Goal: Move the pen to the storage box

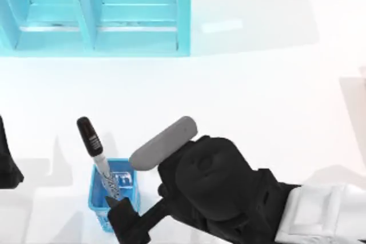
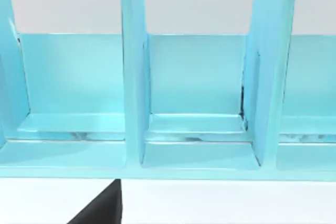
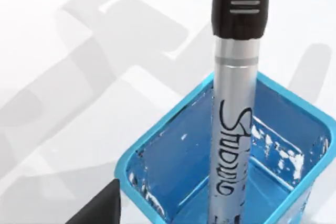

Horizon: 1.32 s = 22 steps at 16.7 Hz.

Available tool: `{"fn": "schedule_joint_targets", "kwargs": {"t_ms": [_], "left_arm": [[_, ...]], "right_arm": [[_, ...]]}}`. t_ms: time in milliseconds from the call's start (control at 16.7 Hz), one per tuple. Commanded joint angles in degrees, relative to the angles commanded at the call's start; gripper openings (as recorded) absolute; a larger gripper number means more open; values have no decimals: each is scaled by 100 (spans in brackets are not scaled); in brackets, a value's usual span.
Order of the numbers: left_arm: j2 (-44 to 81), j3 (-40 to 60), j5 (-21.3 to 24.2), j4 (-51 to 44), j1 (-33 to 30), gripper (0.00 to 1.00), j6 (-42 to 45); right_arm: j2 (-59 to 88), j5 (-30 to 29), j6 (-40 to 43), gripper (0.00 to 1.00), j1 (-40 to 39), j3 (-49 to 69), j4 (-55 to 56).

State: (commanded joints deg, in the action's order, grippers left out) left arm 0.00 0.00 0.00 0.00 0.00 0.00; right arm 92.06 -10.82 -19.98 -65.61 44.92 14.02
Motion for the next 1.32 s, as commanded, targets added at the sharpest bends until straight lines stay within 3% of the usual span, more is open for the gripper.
{"fn": "schedule_joint_targets", "kwargs": {"t_ms": [420,900,1260,1320], "left_arm": [[0,0,0,0,0,100,0],[0,0,0,0,0,100,0],[0,0,0,0,0,100,0],[0,0,0,0,0,100,0]], "right_arm": [[110,15,4,100,1,65,41],[2107,168,113,100,214,1343,713],[2379,203,139,100,263,1558,825],[2379,203,139,92,263,1558,825]]}}
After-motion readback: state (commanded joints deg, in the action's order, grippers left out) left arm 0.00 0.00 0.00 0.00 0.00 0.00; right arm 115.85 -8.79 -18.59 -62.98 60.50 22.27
